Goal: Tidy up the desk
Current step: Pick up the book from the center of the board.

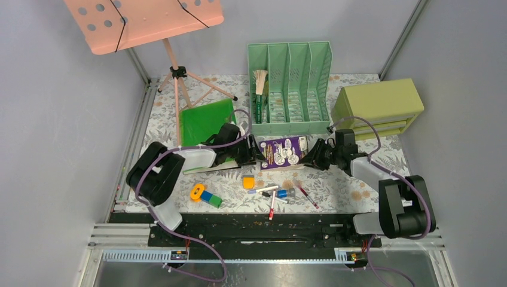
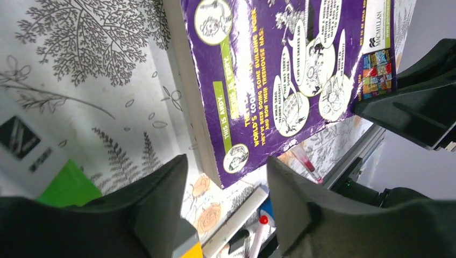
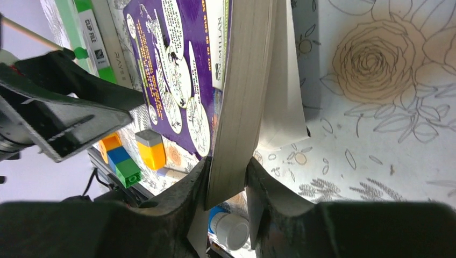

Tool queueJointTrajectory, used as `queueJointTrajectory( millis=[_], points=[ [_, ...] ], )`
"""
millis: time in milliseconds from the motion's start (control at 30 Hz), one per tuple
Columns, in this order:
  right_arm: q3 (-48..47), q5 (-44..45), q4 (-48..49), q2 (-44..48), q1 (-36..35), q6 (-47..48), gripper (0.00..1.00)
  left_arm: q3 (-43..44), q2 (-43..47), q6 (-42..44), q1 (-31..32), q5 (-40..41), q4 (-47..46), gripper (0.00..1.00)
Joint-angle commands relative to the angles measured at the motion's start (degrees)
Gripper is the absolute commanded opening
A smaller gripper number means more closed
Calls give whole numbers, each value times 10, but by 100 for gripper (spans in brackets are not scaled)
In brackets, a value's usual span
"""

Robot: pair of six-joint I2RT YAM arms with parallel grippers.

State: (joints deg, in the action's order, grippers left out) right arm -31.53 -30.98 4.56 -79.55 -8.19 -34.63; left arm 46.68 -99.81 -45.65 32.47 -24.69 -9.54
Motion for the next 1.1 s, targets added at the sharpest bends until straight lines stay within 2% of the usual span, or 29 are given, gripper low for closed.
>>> queueJointTrajectory(
  millis=[0,133,267,400,433,567,833,1067],
  points=[
    [-27,2,-87,63,-3,58,11,4,81,20,2,53,47,61],
    [-56,40,-167,126,-3,109,9,18,148,43,2,108,106,81],
    [-87,59,-233,179,-3,138,8,34,221,69,2,168,163,90],
    [-109,66,-262,226,-3,143,7,47,302,83,2,222,213,94],
    [-117,68,-273,235,-3,143,7,53,319,88,2,234,229,97],
    [-154,66,-306,256,-2,149,6,60,395,107,1,283,258,99],
    [-227,59,-367,279,-3,170,1,43,535,146,1,376,253,99],
    [-267,39,-398,291,-3,175,1,23,577,201,0,375,255,99]
  ],
)
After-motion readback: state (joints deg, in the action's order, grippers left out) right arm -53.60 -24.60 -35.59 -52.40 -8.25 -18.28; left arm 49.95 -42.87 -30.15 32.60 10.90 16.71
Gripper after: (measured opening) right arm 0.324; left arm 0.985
